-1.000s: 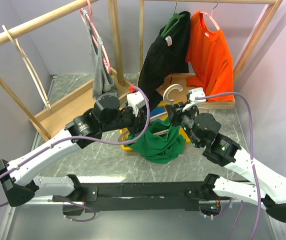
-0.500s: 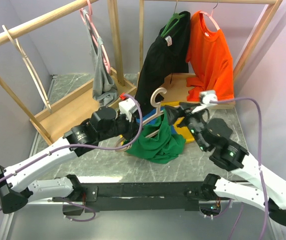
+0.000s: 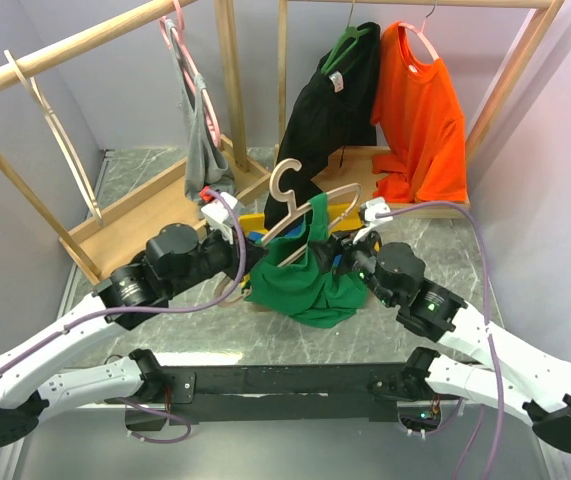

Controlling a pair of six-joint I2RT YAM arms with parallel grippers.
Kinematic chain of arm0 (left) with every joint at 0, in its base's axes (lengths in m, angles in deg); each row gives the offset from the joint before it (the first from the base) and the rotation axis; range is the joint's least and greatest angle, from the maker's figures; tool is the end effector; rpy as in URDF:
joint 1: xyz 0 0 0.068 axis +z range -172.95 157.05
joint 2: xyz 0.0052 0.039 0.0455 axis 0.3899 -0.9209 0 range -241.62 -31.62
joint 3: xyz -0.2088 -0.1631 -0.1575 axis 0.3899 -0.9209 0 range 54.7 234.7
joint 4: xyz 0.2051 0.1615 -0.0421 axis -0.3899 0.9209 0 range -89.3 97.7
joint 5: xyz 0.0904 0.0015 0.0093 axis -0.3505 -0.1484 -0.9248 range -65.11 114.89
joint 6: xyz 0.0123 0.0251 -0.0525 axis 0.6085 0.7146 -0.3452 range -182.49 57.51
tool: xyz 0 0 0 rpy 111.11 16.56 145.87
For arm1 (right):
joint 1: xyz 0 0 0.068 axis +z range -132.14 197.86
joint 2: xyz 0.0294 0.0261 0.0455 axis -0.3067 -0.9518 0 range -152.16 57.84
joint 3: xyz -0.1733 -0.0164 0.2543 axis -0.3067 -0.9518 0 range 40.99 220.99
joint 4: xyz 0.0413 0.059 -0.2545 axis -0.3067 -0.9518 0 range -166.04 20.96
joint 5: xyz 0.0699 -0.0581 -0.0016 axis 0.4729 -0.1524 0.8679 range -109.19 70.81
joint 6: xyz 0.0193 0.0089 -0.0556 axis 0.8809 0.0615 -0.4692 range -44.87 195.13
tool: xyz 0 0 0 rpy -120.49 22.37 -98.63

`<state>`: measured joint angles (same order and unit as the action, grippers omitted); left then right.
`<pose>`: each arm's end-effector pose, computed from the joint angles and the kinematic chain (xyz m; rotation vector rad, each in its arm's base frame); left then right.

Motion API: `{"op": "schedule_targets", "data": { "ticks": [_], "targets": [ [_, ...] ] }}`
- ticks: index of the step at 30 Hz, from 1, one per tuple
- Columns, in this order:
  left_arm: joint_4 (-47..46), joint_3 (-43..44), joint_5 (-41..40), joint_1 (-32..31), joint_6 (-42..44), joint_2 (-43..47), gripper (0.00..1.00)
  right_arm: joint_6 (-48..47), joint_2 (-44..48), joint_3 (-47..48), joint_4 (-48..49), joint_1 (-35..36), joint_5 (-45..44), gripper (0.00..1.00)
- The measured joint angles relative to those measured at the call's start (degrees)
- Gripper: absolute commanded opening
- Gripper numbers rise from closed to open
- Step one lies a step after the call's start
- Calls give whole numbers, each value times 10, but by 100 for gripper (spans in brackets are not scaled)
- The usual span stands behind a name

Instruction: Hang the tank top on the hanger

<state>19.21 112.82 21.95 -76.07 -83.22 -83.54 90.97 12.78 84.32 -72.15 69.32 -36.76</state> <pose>0.1156 -0.1504 0.4114 0.4852 1.8085 -0.8675 0.1179 0.1271 0.3689 -0.2857 1.6664 0.6370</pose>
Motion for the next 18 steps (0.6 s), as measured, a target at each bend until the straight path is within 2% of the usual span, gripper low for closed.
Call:
{"op": "schedule_targets", "data": {
  "ticks": [7,9,12,14,17,18],
  "targets": [
    [19,1,-10,0,-1,26,1,12,-21,-6,5,-51,66,77],
    [30,7,-14,0,0,29,1,14,-24,-6,5,-54,76,76],
    [39,23,-15,0,0,30,1,13,-24,-6,7,-56,90,67],
    [43,35,-15,0,1,30,1,13,-26,-6,11,-57,97,64],
    [50,56,-15,0,3,29,1,13,-37,-4,20,-64,105,51],
    [51,62,-15,0,4,29,1,13,-43,-2,23,-68,108,41]
  ]
}}
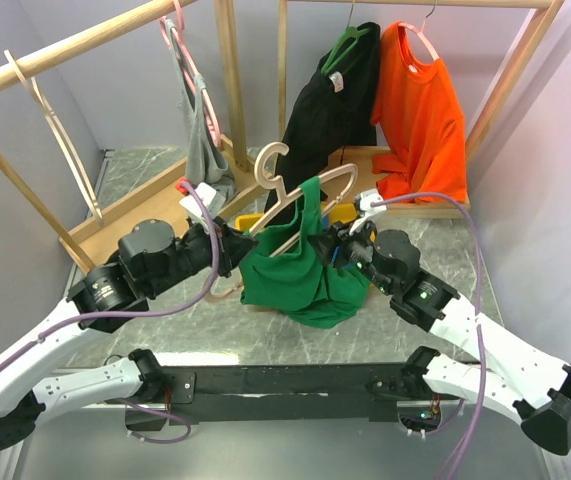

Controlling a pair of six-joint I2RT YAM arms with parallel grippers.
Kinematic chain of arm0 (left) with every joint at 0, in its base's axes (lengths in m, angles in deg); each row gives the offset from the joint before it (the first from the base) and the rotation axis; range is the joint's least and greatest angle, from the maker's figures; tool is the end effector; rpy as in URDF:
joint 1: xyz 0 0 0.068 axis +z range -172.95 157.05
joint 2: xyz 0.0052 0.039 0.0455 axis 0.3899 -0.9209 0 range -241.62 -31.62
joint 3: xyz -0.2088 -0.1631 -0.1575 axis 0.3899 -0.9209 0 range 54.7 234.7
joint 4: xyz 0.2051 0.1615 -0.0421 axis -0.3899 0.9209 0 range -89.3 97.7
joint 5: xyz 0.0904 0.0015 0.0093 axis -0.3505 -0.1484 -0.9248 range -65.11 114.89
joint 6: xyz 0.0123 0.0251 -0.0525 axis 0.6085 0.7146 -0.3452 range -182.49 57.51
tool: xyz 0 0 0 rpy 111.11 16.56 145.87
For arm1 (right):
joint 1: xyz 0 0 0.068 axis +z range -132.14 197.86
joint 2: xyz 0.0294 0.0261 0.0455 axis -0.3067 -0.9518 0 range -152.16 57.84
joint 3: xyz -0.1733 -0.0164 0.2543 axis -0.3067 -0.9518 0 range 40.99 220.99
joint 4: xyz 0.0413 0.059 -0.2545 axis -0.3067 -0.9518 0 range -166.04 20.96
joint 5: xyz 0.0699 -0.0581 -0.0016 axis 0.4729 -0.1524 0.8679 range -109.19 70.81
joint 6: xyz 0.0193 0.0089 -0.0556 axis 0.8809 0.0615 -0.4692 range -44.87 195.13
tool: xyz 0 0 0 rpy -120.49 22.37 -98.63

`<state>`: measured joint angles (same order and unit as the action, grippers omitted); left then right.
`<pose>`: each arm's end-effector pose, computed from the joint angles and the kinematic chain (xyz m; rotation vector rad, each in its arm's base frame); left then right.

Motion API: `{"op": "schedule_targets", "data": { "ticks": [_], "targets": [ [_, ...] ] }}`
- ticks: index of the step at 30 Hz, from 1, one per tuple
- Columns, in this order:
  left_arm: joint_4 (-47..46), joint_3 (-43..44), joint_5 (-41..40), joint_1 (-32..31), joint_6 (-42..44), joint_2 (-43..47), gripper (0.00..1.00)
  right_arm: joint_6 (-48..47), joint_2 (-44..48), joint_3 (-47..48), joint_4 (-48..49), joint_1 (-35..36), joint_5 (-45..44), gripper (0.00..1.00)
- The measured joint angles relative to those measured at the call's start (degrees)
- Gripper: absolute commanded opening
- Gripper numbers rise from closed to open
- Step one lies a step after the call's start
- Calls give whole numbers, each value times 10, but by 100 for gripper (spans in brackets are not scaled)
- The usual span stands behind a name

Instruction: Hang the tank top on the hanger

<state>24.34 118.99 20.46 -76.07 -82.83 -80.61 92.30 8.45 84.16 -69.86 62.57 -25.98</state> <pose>0.1002 -0.1280 0.4466 0.4495 1.7402 -0.8728 0.1415 0.1330 0.3600 -0.3257 1.7125 0.7028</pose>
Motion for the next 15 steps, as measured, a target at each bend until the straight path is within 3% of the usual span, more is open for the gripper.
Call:
{"op": "schedule_targets", "data": {
  "ticks": [3,5,10,11,13,14,15],
  "targets": [
    [7,14,0,0,1,0,1,-3,-18,16,-3,-10,5,17],
    [12,20,-1,0,2,0,1,-5,-31,40,-10,-20,8,8],
    [21,52,-18,0,11,-5,1,-6,-38,114,-26,-39,-4,6],
    [25,61,-22,0,12,-6,1,-7,-38,127,-27,-41,-7,7],
    [28,74,-30,0,13,-7,1,-8,-36,149,-27,-45,-11,23],
    [29,80,-34,0,14,-7,1,-8,-34,155,-26,-46,-11,33],
    [29,85,-39,0,14,-7,1,-7,-31,157,-25,-46,-11,54]
  ]
}}
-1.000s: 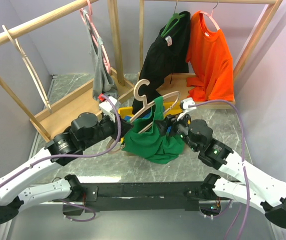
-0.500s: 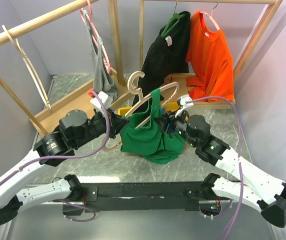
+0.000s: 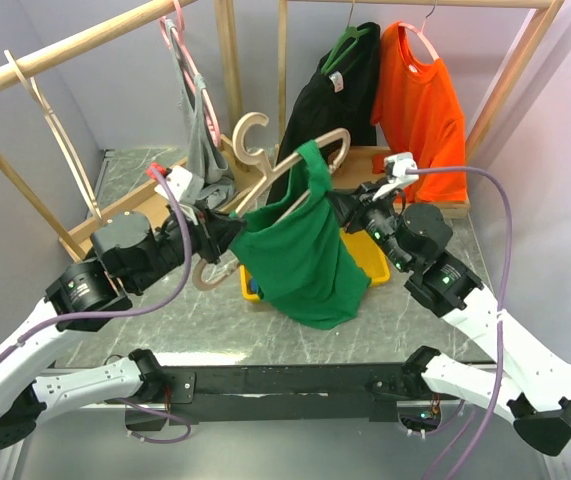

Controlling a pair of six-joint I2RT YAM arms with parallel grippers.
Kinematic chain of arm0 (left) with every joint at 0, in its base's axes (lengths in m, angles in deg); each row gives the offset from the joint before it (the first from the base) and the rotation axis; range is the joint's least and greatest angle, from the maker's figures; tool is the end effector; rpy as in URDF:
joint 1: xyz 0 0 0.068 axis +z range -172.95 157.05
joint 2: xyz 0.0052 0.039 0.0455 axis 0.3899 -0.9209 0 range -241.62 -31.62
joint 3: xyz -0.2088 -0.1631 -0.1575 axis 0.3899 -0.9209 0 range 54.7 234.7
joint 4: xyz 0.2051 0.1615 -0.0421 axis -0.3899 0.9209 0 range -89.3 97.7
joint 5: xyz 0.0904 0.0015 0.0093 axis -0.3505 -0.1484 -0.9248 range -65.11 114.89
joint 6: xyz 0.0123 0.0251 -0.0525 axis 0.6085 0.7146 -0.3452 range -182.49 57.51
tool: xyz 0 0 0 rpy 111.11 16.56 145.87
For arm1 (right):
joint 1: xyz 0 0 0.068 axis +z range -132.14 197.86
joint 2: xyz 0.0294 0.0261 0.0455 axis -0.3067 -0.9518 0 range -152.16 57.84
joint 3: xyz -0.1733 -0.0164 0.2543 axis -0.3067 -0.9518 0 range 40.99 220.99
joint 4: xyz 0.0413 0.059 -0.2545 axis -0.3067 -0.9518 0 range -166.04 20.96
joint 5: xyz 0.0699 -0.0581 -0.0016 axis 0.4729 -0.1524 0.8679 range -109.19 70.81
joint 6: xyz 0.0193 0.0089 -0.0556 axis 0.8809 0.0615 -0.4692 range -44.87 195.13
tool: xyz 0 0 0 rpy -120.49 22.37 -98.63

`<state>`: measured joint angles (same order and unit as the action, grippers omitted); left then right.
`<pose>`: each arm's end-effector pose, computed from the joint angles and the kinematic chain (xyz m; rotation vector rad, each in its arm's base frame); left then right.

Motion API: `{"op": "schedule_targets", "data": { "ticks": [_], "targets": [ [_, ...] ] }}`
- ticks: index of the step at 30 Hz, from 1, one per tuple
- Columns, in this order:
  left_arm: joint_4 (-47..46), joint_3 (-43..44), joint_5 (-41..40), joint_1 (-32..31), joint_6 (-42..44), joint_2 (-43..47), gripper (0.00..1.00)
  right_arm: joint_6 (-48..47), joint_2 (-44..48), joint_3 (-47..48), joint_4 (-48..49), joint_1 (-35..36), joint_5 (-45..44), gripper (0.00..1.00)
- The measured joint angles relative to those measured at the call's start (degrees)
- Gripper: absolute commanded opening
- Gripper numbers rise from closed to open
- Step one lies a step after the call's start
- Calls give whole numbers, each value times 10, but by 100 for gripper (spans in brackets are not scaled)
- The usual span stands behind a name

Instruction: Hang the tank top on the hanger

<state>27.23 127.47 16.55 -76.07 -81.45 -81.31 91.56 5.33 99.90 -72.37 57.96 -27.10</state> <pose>0.0934 -0.1140 0.4881 0.3867 1.6538 -0.8390 0.1523 0.1206 0.4455 -0.2076 1.5429 0.6813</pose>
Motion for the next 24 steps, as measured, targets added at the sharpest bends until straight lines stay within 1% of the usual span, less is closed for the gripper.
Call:
{"op": "schedule_targets", "data": {
  "ticks": [1,2,4,5,6,11,14,16,19,24],
  "targets": [
    [2,5,-7,0,0,0,1,2,4,-2,2,0,0,63],
    [5,12,-16,0,0,0,1,6,9,-7,3,0,-1,78],
    [18,26,-33,0,-1,-1,1,4,27,-36,13,-1,-8,90],
    [28,38,-42,0,-1,-3,1,6,40,-57,16,-1,-11,98],
    [35,48,-50,0,0,-5,1,8,51,-77,17,-1,-12,100],
    [51,107,-77,0,4,-25,1,24,127,-228,68,-2,2,100],
    [54,129,-85,0,11,-36,1,43,138,-319,110,-2,17,100],
    [57,140,-88,0,14,-46,1,54,129,-360,136,-2,28,100],
    [60,157,-92,0,18,-62,1,66,92,-384,162,-2,41,100],
    [63,170,-96,0,19,-74,1,71,4,-375,233,2,74,100]
  ]
}}
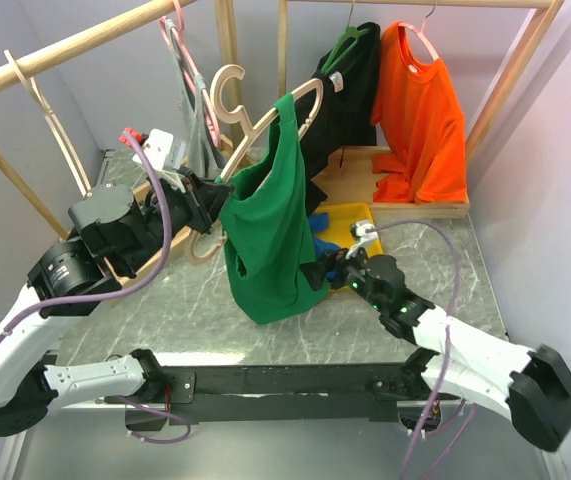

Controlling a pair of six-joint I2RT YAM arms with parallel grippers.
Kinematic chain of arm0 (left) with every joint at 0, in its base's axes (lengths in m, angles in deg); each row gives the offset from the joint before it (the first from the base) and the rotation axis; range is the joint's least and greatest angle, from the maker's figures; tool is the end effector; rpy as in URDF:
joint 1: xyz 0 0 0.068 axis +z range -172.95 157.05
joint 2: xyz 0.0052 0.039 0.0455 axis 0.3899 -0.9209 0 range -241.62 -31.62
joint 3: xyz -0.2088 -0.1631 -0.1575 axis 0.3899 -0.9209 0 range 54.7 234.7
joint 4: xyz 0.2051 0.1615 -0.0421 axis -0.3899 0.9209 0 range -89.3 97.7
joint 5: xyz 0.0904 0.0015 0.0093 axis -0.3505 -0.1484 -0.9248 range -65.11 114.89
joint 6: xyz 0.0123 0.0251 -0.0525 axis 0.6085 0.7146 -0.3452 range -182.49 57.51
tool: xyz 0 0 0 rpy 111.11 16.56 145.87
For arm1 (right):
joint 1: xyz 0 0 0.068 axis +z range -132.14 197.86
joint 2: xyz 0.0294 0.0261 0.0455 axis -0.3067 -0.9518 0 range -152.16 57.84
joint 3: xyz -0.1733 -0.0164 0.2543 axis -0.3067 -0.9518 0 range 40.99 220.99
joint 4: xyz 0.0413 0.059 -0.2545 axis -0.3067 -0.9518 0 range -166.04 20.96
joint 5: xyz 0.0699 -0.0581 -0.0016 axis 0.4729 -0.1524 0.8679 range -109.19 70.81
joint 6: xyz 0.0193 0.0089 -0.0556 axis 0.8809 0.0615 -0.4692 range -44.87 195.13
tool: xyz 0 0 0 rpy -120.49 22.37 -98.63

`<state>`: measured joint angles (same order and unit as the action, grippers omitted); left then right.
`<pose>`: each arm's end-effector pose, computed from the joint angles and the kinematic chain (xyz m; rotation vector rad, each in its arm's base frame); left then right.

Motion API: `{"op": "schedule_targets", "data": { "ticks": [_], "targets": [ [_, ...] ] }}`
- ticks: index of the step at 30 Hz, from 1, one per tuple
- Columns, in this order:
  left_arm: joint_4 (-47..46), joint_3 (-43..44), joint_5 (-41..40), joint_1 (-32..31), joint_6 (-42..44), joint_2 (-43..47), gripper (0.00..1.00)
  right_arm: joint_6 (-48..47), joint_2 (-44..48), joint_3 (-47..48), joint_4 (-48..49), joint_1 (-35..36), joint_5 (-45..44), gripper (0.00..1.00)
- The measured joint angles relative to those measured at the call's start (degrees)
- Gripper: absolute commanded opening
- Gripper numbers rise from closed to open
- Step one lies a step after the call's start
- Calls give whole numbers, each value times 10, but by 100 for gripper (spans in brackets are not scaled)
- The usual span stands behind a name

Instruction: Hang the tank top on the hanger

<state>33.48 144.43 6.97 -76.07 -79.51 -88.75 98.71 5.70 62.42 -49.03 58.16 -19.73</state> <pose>0.1002 -0.1113 0.5498 0.2567 1.5985 -0.7099 0.1491 0.1261 0.2537 -0.2587 1.8091 0.7940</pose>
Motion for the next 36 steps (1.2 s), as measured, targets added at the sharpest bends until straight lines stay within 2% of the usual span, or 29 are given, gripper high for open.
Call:
{"op": "schedule_targets", "data": {
  "ticks": [9,15,18,20,21,22,24,25,26,27,36],
  "targets": [
    [2,30,0,0,0,-2,1,-2,-122,40,59,85,1,100],
    [1,32,-1,0,0,-2,1,11,-171,56,70,103,-45,98],
    [1,32,-3,0,0,-2,1,20,-190,68,66,105,-82,87],
    [1,32,-6,0,0,-2,1,25,-206,85,57,105,-98,72],
    [1,32,-8,0,-2,-2,1,26,-216,99,52,106,-103,63],
    [1,32,-10,0,-2,-2,1,28,-227,113,50,108,-106,41],
    [1,32,-17,0,-5,-1,1,31,-242,142,43,117,-109,22],
    [1,32,-23,0,-7,-1,1,29,-243,150,38,123,-108,9],
    [1,32,-31,0,-10,0,1,32,-243,159,32,130,-108,5],
    [3,32,-38,0,-14,0,1,35,-241,170,25,137,-106,0],
    [95,14,-106,0,-96,61,1,54,-208,259,-43,189,-75,0]
  ]
}}
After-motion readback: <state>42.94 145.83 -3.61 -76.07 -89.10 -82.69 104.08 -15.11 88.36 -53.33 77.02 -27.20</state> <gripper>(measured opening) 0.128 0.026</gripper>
